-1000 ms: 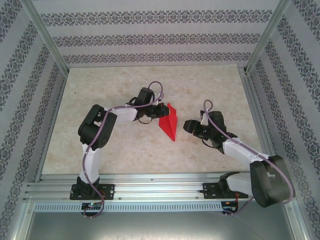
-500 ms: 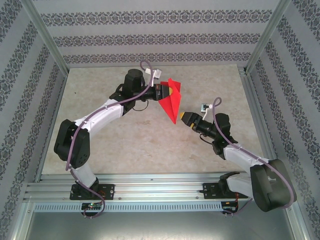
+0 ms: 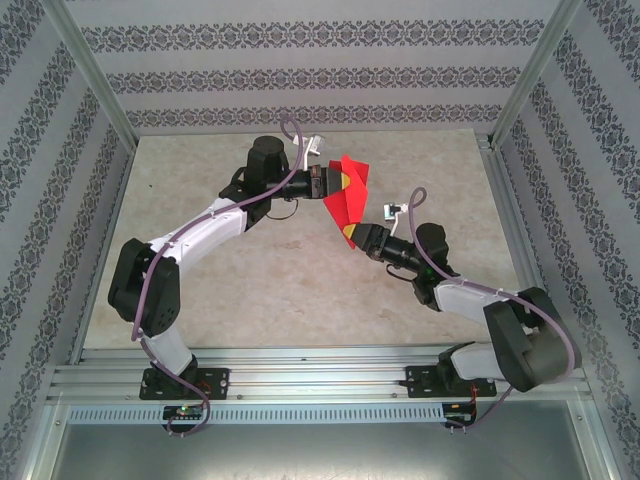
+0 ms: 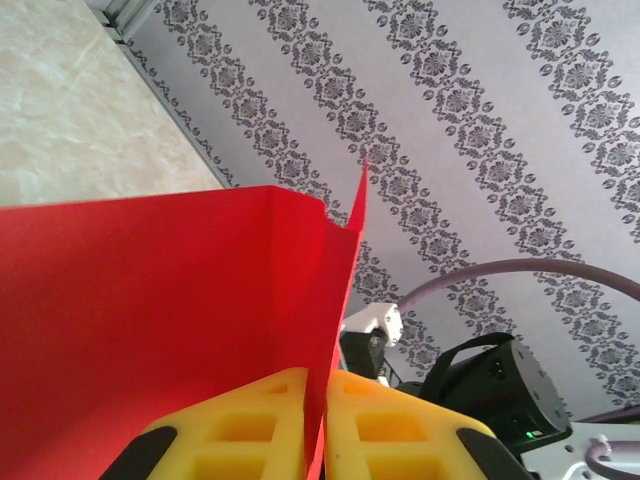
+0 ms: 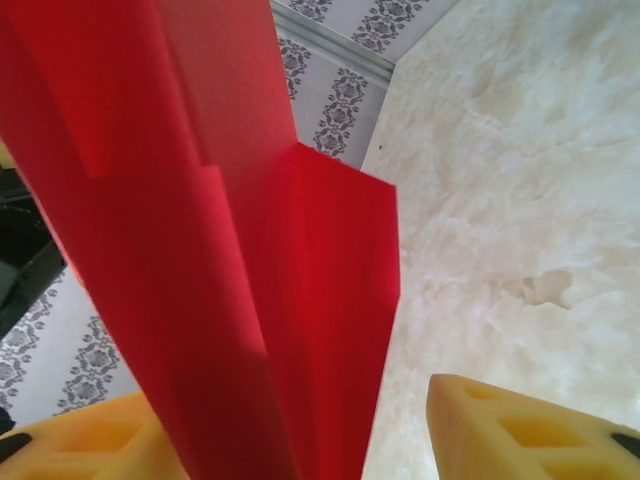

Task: Fold a paper plane with a square sheet of paper (fold left side to right side)
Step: Turn over the paper at the center of the table.

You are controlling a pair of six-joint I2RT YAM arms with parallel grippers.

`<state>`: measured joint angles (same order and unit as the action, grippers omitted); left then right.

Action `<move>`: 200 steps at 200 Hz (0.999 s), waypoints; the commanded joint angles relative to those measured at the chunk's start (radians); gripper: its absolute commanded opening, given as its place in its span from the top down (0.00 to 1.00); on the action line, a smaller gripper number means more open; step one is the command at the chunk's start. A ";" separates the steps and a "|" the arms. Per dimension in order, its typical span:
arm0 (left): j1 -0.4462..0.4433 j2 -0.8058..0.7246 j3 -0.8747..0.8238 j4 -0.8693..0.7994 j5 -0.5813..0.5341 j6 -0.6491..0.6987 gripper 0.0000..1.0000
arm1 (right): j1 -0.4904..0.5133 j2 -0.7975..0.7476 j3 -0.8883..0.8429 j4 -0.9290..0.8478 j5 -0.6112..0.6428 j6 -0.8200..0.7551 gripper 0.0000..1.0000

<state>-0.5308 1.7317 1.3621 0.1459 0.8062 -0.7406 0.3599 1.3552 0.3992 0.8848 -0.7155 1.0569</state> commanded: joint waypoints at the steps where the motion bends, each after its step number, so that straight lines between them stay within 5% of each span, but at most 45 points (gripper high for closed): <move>1: -0.003 0.018 0.012 0.064 0.024 -0.031 0.86 | 0.008 0.047 0.024 0.193 -0.051 0.070 0.54; 69: 0.022 0.029 -0.018 0.076 -0.004 -0.062 0.83 | -0.003 0.041 0.004 0.175 -0.041 0.057 0.77; 113: 0.057 -0.001 -0.040 0.066 -0.005 -0.054 0.57 | -0.002 -0.044 0.022 -0.053 -0.012 -0.058 0.86; 135: 0.095 -0.065 -0.065 0.003 -0.035 -0.005 0.47 | 0.004 -0.120 0.059 -0.316 0.045 -0.191 0.89; 149: 0.125 -0.122 -0.089 -0.069 -0.081 0.048 0.44 | 0.027 -0.192 0.123 -0.624 0.158 -0.349 0.92; 171: 0.176 -0.231 -0.155 -0.190 -0.212 0.123 0.36 | 0.123 -0.253 0.262 -1.098 0.508 -0.583 0.94; 200: 0.233 -0.376 -0.247 -0.387 -0.504 0.171 0.33 | 0.255 -0.204 0.383 -1.439 0.939 -0.656 0.96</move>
<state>-0.3393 1.4696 1.1816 -0.0299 0.5838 -0.6632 0.5220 1.1187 0.6914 -0.0528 -0.2611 0.5896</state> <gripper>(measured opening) 0.648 0.059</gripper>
